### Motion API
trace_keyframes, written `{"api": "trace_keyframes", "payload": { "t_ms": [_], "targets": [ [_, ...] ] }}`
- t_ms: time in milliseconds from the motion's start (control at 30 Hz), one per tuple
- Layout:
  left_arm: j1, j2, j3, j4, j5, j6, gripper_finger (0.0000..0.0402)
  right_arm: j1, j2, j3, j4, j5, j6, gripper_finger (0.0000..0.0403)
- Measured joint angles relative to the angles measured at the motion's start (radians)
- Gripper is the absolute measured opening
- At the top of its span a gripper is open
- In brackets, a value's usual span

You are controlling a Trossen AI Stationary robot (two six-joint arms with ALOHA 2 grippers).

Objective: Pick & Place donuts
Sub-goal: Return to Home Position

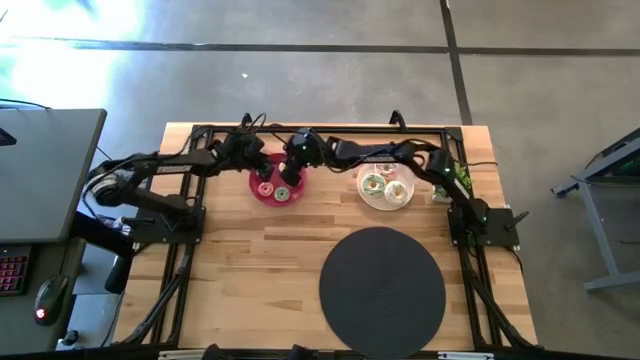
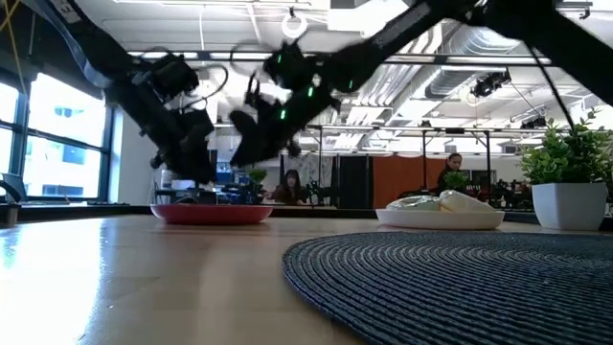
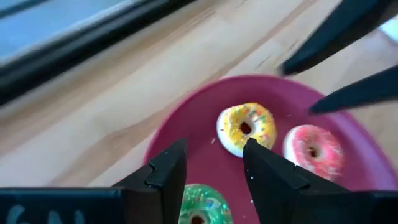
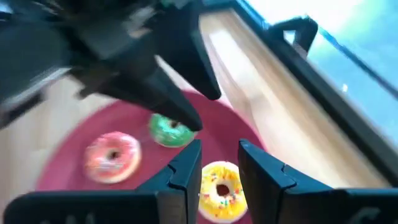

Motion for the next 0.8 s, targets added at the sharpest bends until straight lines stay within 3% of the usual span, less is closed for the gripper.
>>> {"api": "trace_keyframes", "payload": {
  "t_ms": [267, 467, 567, 700, 800],
  "targets": [
    [0.000, -0.383, 0.018, -0.169, 0.016, 0.038, 0.0152, 0.043, -0.308, 0.000, -0.398, 0.018, -0.183, 0.0092],
    [-0.001, -0.811, 0.018, -0.414, 0.026, 0.062, 0.0152, 0.071, -0.570, -0.037, -0.681, 0.162, -0.177, 0.0066],
    [-0.001, -1.007, 0.008, -0.503, 0.054, 0.046, 0.0152, 0.077, -0.723, -0.233, -0.607, 0.201, -0.153, 0.0052],
    [-0.001, -1.271, -0.055, -0.544, 0.043, 0.006, 0.0152, 0.092, -0.964, -0.641, -0.307, 0.181, -0.099, 0.0038],
    [-0.001, -1.301, -0.093, -0.522, 0.073, -0.032, 0.0152, 0.094, -1.157, -0.916, -0.014, 0.140, -0.064, 0.0033]
  ]
}}
